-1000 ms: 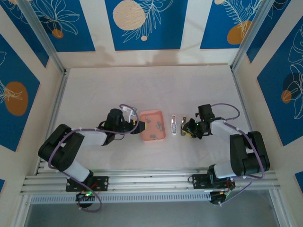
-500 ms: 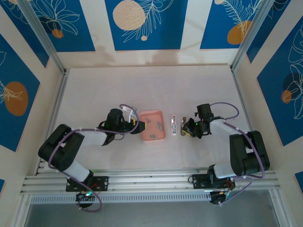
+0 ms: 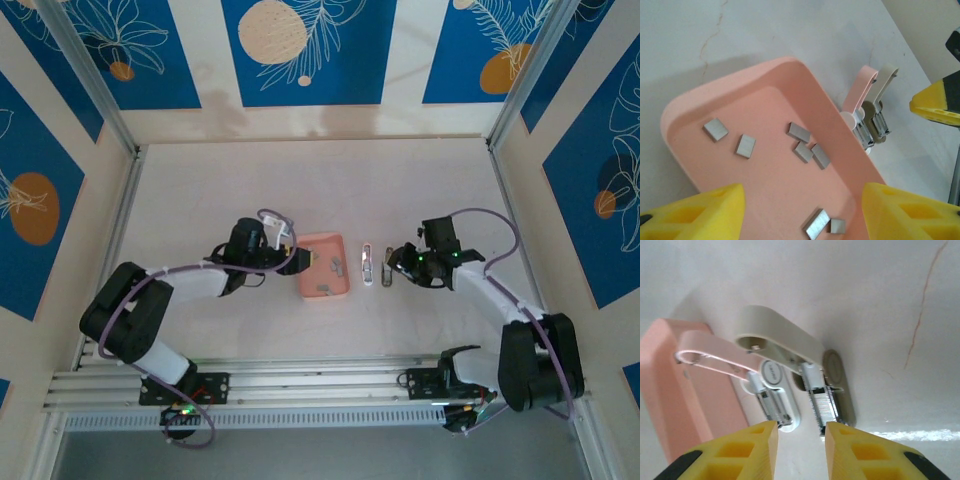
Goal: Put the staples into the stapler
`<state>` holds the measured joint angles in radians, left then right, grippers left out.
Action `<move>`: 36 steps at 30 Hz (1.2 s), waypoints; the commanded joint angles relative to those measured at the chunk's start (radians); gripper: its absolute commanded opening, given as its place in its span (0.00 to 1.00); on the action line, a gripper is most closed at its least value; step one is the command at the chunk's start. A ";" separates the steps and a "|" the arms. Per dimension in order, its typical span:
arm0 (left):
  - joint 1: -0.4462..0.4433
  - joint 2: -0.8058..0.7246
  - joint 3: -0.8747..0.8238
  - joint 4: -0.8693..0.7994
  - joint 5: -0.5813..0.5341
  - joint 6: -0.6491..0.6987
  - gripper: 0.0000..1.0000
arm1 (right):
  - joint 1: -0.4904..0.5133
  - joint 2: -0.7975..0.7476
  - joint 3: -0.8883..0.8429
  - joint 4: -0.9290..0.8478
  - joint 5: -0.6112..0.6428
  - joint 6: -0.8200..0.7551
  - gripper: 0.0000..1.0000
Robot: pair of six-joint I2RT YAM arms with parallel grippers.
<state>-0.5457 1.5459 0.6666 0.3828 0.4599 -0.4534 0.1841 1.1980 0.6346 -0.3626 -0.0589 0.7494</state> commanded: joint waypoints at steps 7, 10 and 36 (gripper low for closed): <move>-0.051 -0.018 0.213 -0.311 0.082 0.077 0.62 | 0.005 -0.117 -0.027 0.027 -0.042 -0.034 0.35; -0.094 -0.029 0.274 -0.414 0.037 0.150 0.63 | 0.005 -0.142 -0.037 0.052 -0.068 -0.032 0.37; -0.201 0.595 1.101 -0.886 0.106 0.503 0.61 | -0.057 -0.288 -0.047 -0.043 -0.135 -0.104 0.45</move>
<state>-0.7364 2.1033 1.7050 -0.4553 0.5243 0.0189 0.1387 0.9218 0.6048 -0.3843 -0.1696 0.6697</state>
